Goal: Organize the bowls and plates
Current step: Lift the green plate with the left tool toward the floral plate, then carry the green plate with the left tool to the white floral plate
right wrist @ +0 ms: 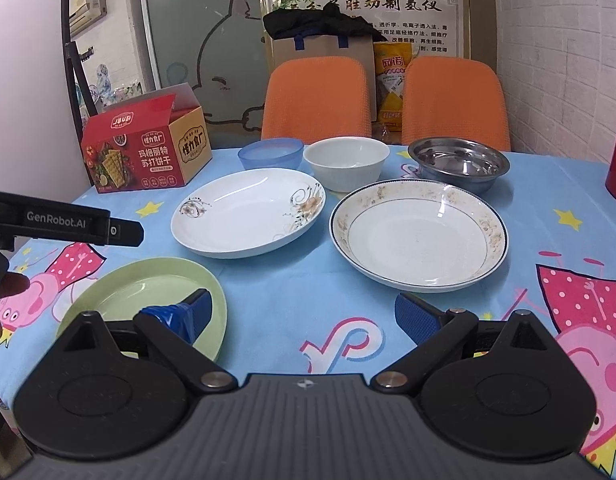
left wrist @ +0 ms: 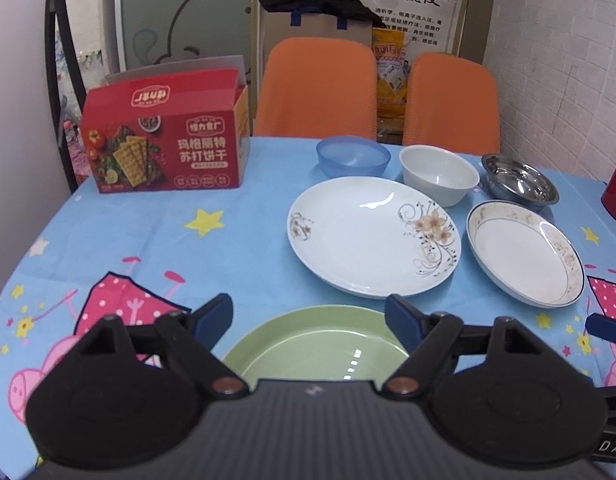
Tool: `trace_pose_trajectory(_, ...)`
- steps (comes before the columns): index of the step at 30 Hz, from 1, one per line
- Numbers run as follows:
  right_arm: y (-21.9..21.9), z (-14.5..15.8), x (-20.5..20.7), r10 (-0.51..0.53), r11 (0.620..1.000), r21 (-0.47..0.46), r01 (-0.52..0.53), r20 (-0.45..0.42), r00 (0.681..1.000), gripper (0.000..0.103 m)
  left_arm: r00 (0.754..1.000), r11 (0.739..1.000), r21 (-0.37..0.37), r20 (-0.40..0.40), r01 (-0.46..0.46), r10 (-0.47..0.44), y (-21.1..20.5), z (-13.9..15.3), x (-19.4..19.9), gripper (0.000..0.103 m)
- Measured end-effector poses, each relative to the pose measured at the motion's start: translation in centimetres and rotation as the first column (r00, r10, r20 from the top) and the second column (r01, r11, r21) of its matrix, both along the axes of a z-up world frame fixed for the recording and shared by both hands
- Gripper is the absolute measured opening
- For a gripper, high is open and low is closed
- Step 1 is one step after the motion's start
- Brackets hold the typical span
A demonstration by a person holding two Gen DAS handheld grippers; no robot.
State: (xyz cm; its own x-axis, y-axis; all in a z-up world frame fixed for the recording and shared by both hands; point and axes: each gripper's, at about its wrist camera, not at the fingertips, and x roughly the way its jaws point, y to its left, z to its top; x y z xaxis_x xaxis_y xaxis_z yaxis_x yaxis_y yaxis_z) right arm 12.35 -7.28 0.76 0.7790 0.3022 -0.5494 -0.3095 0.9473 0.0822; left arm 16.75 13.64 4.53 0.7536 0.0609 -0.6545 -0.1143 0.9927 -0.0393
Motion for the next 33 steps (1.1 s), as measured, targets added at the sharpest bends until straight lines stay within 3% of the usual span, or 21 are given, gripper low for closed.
trace_pose_trajectory(15,0.4,3.4,5.3,0.011,0.992,-0.128,0.004,0.114,0.993,0.086,1.0,0.996,0.093,-0.008,0.005,-0.004,0.3,0.5,3.4,0.08)
trace_pose_trajectory(33,2.7,1.1,10.8,0.047,0.989,-0.143,-0.039,0.056,0.997,0.086,0.998,0.996,0.079,-0.061,0.027,-0.023,2.5,-1.1,9.6,0.08)
